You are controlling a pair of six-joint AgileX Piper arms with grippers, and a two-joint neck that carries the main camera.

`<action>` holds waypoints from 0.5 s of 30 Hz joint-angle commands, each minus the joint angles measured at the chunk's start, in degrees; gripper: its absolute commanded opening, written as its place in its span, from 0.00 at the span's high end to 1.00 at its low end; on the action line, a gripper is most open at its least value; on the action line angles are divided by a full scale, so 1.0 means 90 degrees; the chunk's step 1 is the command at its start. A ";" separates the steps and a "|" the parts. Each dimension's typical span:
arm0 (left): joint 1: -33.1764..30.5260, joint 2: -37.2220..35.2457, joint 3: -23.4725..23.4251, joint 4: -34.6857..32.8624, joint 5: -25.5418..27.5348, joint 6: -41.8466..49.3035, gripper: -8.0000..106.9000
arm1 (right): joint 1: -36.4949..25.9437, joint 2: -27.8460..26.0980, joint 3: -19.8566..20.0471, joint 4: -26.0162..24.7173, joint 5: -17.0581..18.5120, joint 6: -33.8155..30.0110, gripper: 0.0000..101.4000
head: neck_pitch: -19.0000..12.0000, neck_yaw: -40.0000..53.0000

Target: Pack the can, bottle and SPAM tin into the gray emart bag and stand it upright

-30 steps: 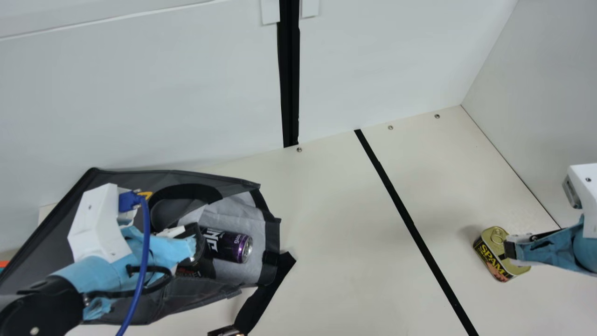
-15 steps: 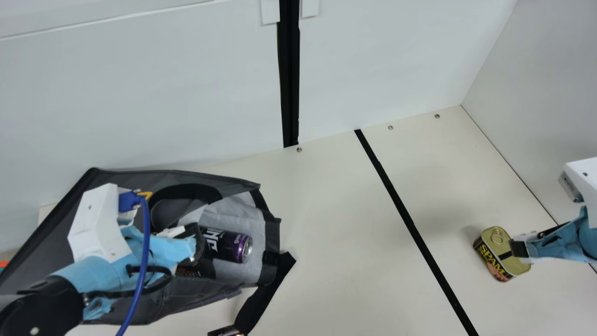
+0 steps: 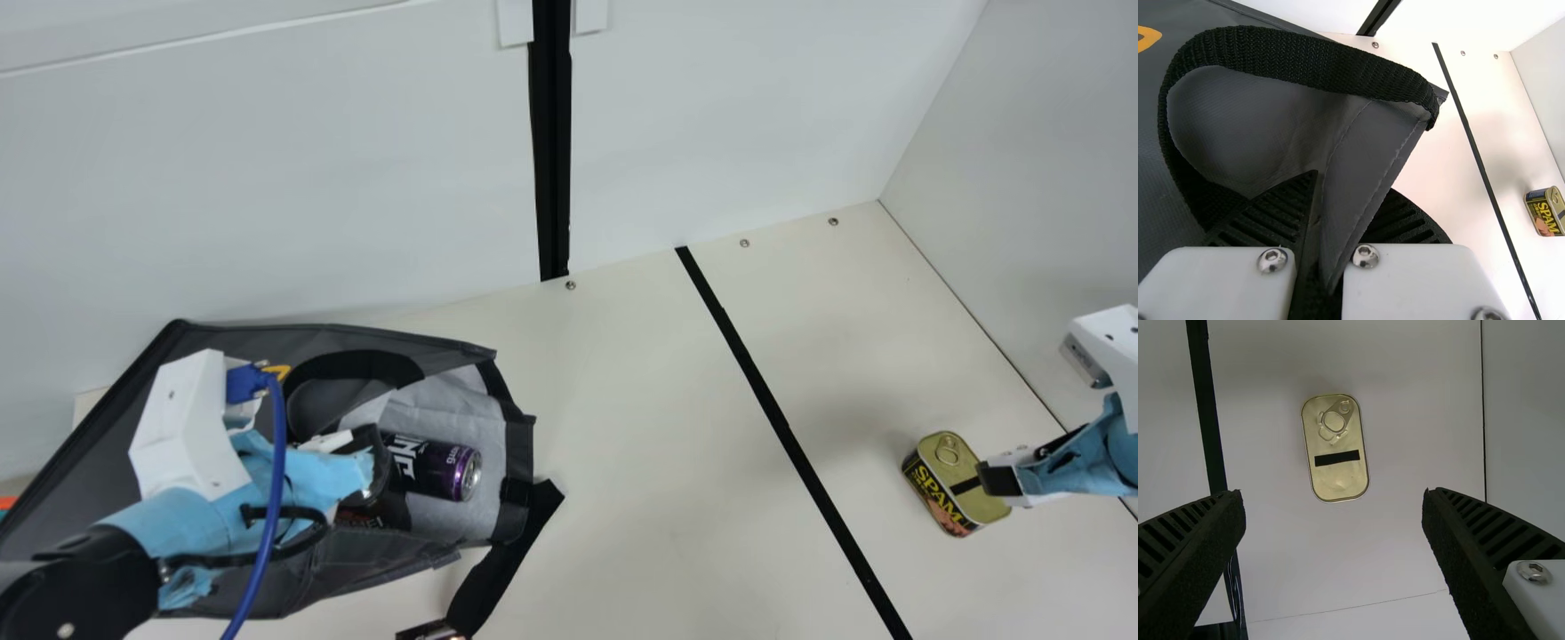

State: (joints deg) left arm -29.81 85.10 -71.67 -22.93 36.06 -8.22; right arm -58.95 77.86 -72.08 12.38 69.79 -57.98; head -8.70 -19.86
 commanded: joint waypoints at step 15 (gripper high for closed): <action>0.0000 0.0000 0.0000 0.0000 0.0000 0.0000 1.00 | -0.0141 0.0529 0.0119 0.0049 0.0012 -0.0532 0.06 | -0.0144 -0.0015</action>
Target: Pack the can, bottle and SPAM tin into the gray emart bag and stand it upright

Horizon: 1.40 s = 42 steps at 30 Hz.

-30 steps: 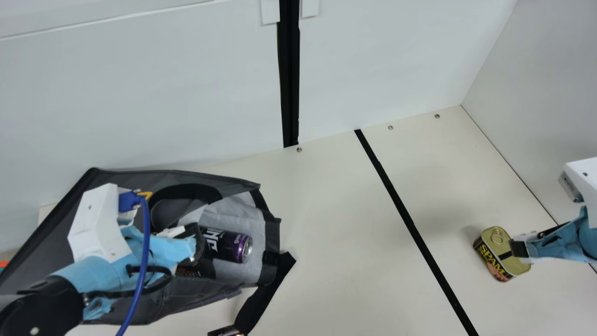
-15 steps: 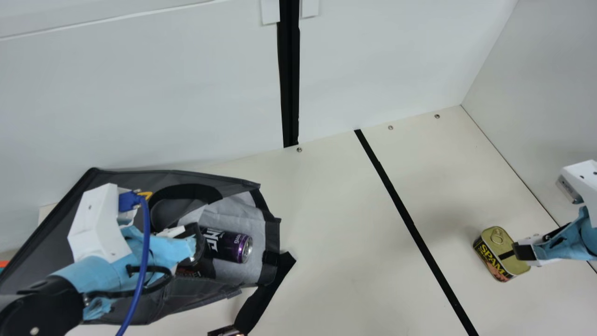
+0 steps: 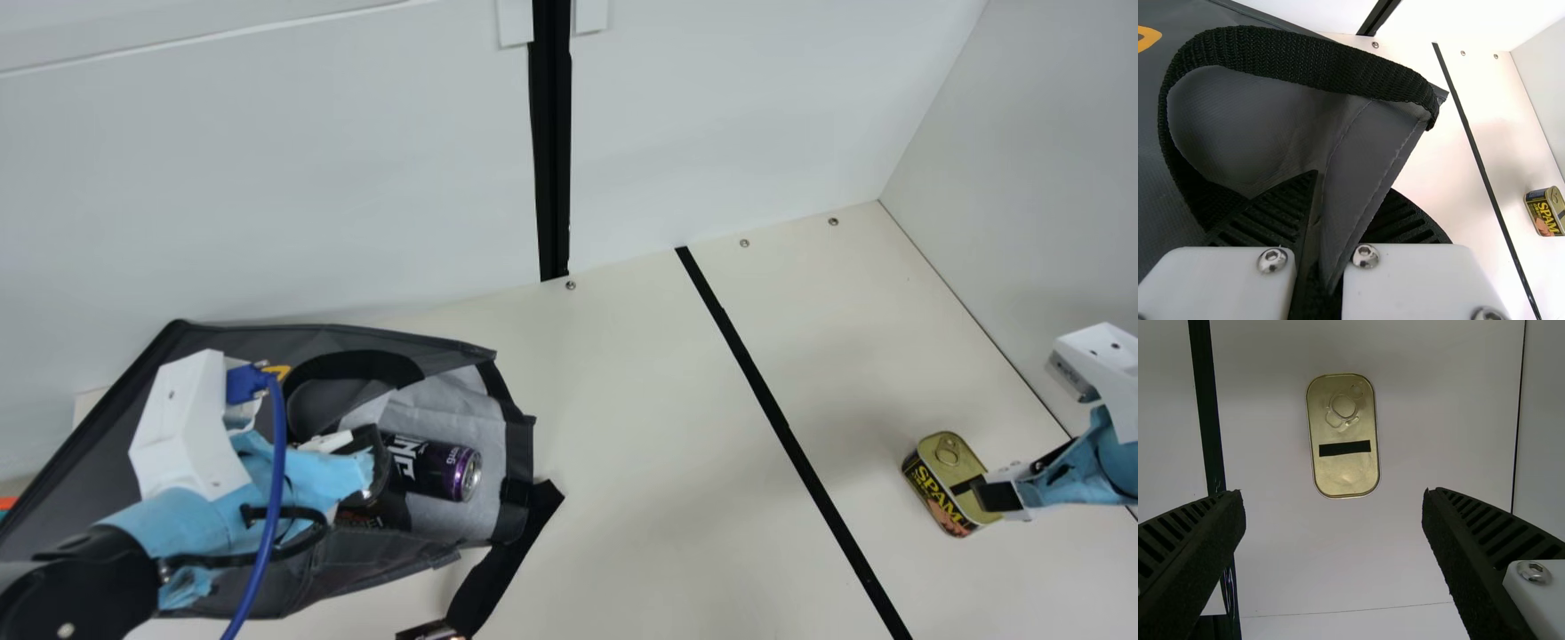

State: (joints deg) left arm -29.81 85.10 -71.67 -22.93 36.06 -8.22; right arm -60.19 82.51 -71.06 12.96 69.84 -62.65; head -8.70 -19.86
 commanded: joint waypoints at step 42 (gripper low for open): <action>0.0000 0.0000 0.0000 0.0000 0.0000 0.0000 1.00 | 0.0940 0.1602 0.0365 -0.0624 -0.1225 0.0704 0.06 | -0.0144 -0.0015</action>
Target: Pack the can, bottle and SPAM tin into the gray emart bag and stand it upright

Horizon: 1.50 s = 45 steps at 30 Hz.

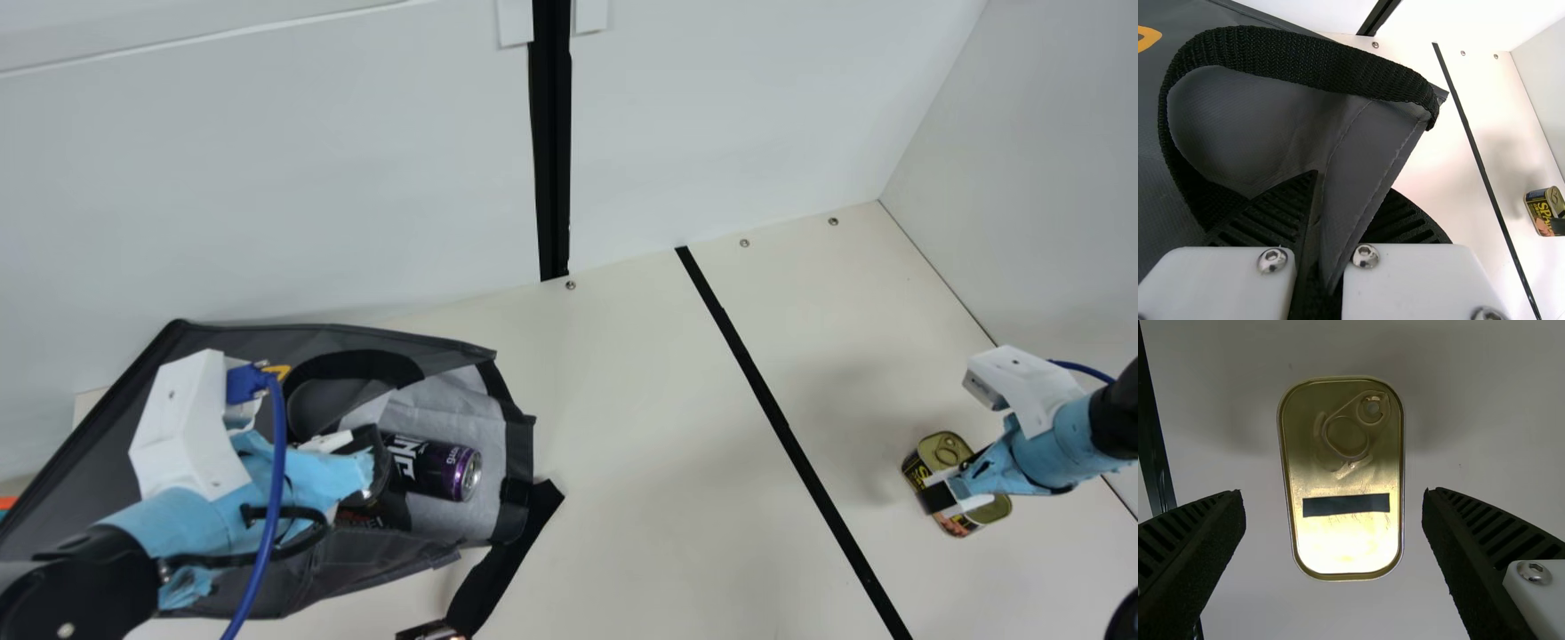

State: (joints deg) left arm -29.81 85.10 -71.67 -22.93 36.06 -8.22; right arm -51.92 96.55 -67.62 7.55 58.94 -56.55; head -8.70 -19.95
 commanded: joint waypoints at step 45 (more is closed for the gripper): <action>0.0000 0.0000 0.0000 0.0000 0.0000 0.0000 1.00 | 0.0659 0.0082 -0.0174 0.0149 -0.0068 -0.0047 1.00 | -0.0144 -0.0005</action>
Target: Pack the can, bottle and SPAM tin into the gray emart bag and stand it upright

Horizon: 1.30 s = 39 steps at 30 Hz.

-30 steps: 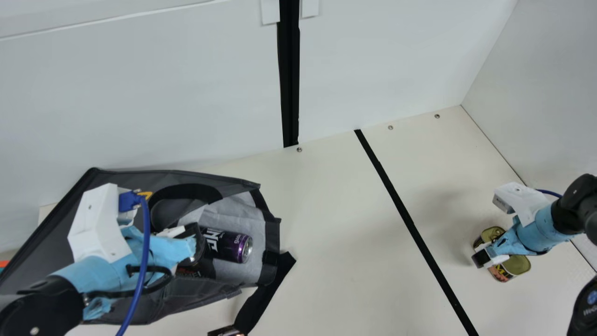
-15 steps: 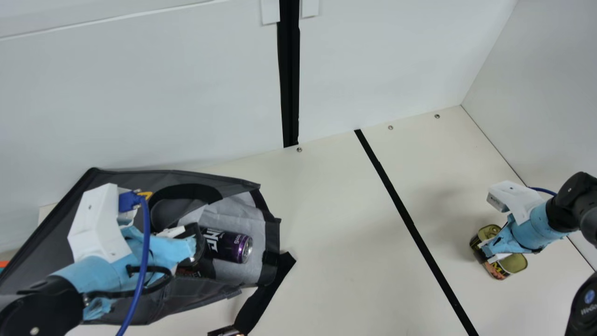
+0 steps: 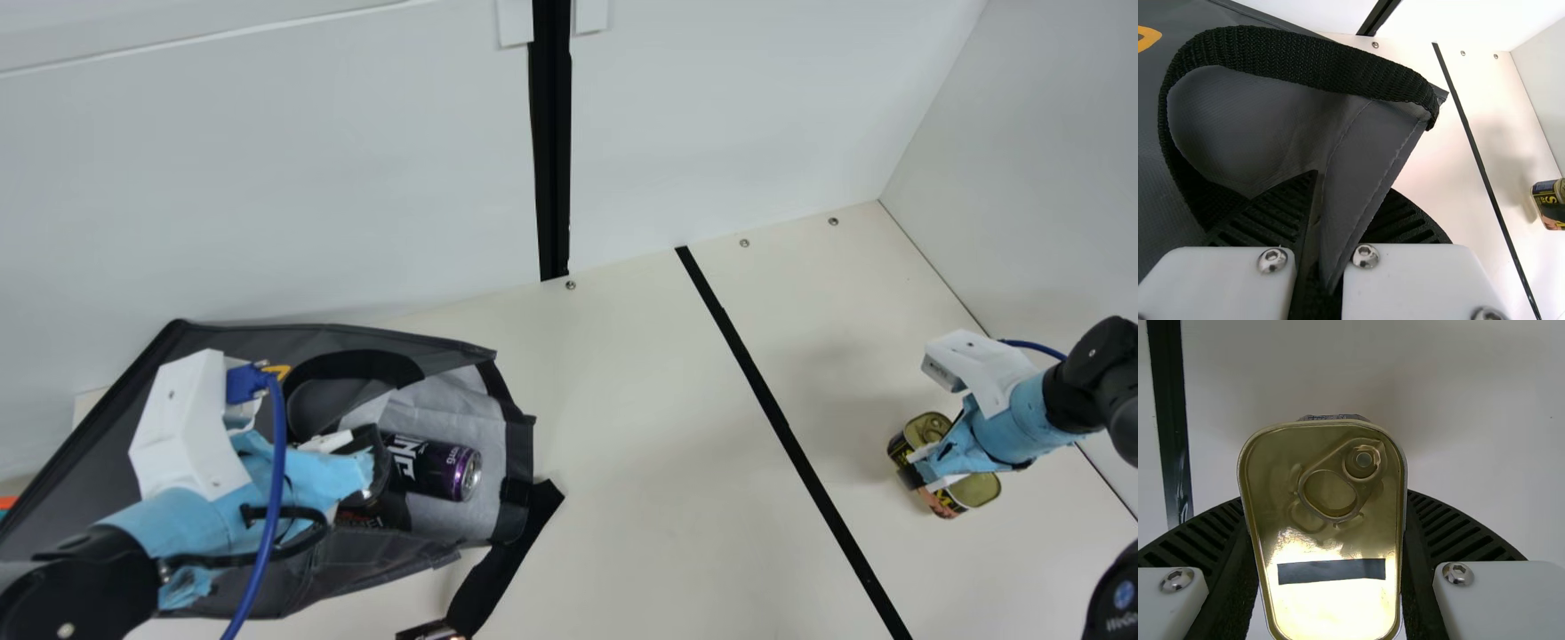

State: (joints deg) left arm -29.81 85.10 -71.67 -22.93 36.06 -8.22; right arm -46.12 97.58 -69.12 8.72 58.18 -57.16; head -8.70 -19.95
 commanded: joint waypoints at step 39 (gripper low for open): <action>0.0000 0.0000 0.0000 0.0000 0.0000 0.0000 1.00 | 0.1787 -0.0704 -0.0502 0.0386 0.0964 -0.0054 1.00 | -0.0144 -0.0005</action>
State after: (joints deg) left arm -29.81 85.10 -71.67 -22.93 36.06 -8.22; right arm -30.30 91.35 -73.54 12.21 66.78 -57.42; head -8.70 -19.86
